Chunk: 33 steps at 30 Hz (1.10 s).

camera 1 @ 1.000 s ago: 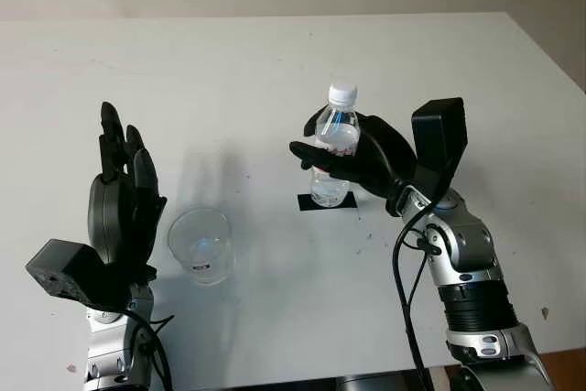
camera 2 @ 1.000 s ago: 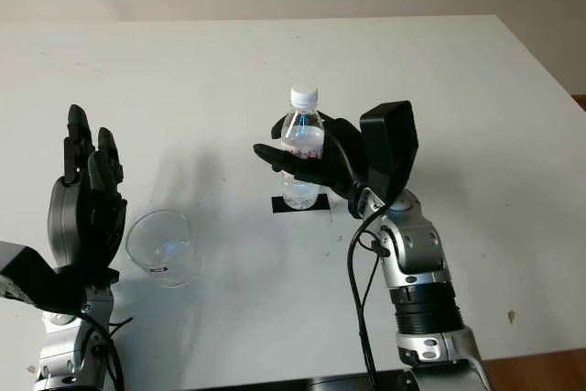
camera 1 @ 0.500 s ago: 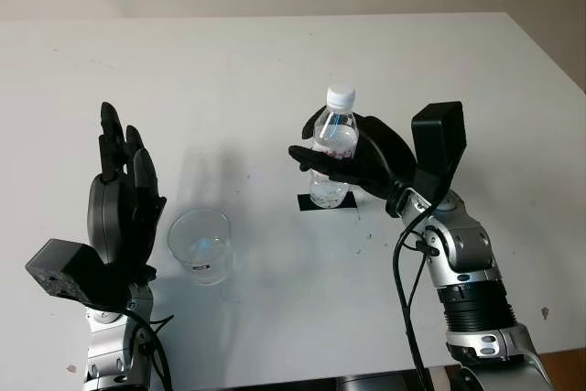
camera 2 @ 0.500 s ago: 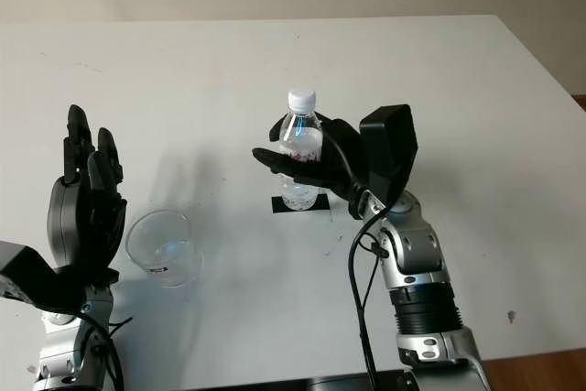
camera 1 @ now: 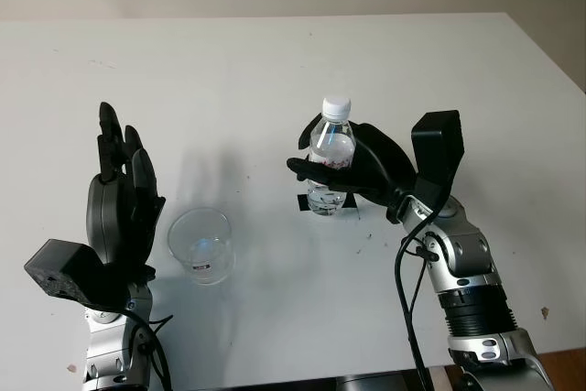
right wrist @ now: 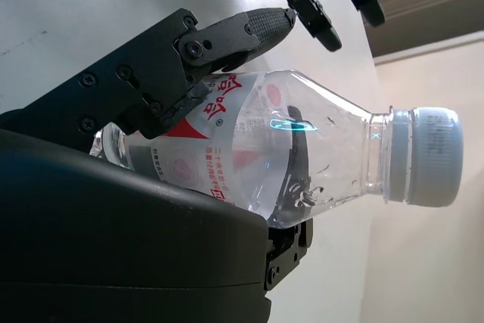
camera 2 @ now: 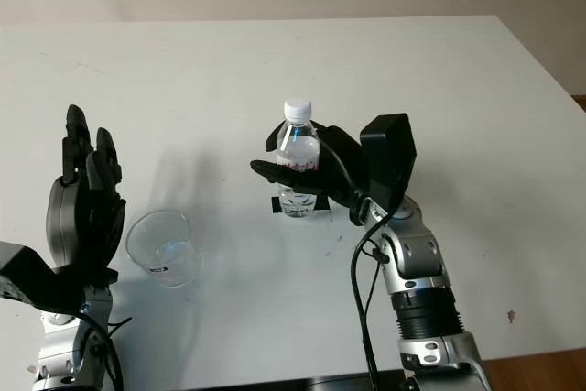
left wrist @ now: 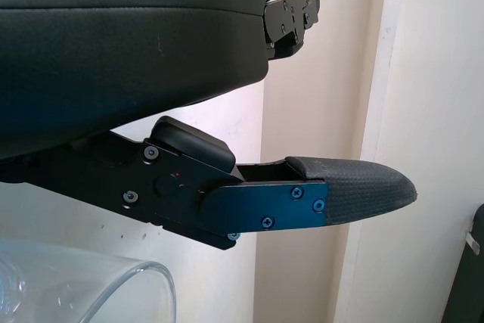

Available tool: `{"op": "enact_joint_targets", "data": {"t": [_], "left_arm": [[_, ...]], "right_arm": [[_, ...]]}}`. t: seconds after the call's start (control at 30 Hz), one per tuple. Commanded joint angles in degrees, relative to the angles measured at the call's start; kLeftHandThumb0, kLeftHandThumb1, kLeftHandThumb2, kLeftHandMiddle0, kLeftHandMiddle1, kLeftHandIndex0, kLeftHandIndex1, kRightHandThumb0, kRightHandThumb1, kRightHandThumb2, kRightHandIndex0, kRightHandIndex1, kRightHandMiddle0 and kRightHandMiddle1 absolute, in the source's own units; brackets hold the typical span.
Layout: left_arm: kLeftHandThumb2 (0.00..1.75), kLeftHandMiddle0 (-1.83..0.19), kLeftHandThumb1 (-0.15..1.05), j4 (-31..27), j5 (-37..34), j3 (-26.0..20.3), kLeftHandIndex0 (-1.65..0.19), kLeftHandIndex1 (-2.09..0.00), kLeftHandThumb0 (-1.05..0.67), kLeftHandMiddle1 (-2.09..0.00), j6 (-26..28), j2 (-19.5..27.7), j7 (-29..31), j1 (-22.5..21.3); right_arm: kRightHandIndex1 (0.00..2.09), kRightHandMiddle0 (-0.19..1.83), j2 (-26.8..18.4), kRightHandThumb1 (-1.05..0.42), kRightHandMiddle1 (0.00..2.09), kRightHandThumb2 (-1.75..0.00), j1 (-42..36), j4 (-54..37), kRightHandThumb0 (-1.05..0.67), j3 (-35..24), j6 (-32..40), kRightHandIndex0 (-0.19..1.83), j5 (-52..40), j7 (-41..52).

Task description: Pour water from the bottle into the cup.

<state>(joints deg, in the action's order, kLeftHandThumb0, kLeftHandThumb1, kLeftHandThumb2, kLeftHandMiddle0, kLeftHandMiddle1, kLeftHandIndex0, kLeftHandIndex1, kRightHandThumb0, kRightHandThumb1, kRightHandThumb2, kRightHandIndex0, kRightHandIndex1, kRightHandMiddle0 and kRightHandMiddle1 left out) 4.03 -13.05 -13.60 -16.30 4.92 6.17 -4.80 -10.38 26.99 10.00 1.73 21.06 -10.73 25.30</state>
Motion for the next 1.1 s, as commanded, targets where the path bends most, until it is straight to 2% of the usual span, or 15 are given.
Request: {"op": "enact_joint_targets", "data": {"t": [0.0,0.23,0.3,0.37,0.5,0.57,0.6,0.7,0.73,0.97,1.0,1.07], "left_arm": [[0.5,0.15,1.05,-0.68,-0.14,0.06,0.19,0.0,-0.88,0.0,0.07,0.23,0.24,-0.12],[0.5,0.15,1.05,-0.36,-0.33,-0.11,0.19,0.0,-0.89,0.0,-0.07,0.51,0.59,-0.15],[0.5,0.15,1.05,-0.65,-0.34,-0.09,0.19,0.0,-0.88,0.0,0.13,0.48,0.59,-0.03],[0.5,0.15,1.05,-0.78,-0.32,-0.1,0.19,0.0,-0.88,0.0,0.23,0.35,0.42,-0.04],[0.5,0.15,1.05,-0.91,-0.17,-0.08,0.19,0.0,-0.89,0.0,0.49,0.33,0.22,-0.09],[0.49,0.15,1.05,-0.66,-0.31,-0.16,0.19,0.0,-0.89,0.0,0.28,0.42,0.5,-0.09],[0.49,0.15,1.05,-0.54,-0.37,-0.18,0.19,0.0,-0.89,0.0,0.2,0.47,0.62,-0.11],[0.5,0.15,1.05,-0.64,-0.4,-0.17,0.19,0.0,-0.88,0.0,0.34,0.53,0.71,-0.11],[0.5,0.15,1.05,-0.63,-0.41,-0.18,0.19,0.0,-0.88,0.0,0.32,0.56,0.77,-0.12],[0.49,0.14,1.05,-0.56,-0.34,-0.27,0.19,0.0,-0.89,0.0,0.77,0.7,0.65,-0.18],[0.49,0.14,1.05,-0.52,-0.27,-0.27,0.19,0.0,-0.89,0.0,0.7,0.74,0.66,-0.17],[0.5,0.14,1.05,-0.66,0.01,-0.24,0.19,0.0,-0.88,0.0,0.68,0.76,0.49,-0.14]], "right_arm": [[2.09,0.21,-0.63,-1.05,2.09,-0.34,-1.04,0.8,-0.35,0.1,-1.57,0.8,0.4,0.59],[2.09,0.18,-0.89,-1.05,2.09,-0.33,-1.66,3.3,-0.36,0.41,-5.08,0.79,1.57,1.6],[2.09,0.1,-0.9,-1.05,2.09,-0.3,-1.71,3.96,-0.38,0.35,-5.99,0.71,1.78,1.73],[2.09,0.01,-0.74,-1.05,2.09,-0.24,-1.82,4.5,-0.42,0.06,-6.66,0.52,1.68,1.67],[2.09,-0.15,-0.99,-1.04,2.09,-0.09,-2.27,4.74,-0.52,-0.18,-7.67,-0.03,1.78,1.57],[2.09,-0.18,-1.47,-1.01,2.06,-0.06,-2.58,4.7,-0.55,-0.03,-7.99,-0.15,2.11,1.76],[2.06,-0.19,-1.69,-1.0,1.95,-0.05,-2.75,4.82,-0.58,-0.02,-8.23,-0.17,2.17,2.04],[1.81,-0.19,-2.05,-0.97,1.69,-0.05,-3.2,5.26,-0.59,-0.43,-8.5,-0.19,1.49,3.28],[1.67,-0.19,-2.18,-0.97,1.59,-0.05,-3.37,5.46,-0.61,-0.44,-9.07,-0.19,1.57,3.53],[1.21,-0.19,-2.94,-0.92,1.21,-0.05,-4.47,6.08,-0.66,-0.28,-11.78,-0.19,2.34,3.75],[1.1,-0.19,-3.18,-0.92,1.15,-0.05,-4.81,5.72,-0.67,-0.08,-12.26,-0.19,2.84,3.59],[0.66,-0.17,-3.81,-0.92,0.84,-0.05,-5.53,5.09,-0.69,0.33,-13.71,-0.15,3.75,3.91]]}}
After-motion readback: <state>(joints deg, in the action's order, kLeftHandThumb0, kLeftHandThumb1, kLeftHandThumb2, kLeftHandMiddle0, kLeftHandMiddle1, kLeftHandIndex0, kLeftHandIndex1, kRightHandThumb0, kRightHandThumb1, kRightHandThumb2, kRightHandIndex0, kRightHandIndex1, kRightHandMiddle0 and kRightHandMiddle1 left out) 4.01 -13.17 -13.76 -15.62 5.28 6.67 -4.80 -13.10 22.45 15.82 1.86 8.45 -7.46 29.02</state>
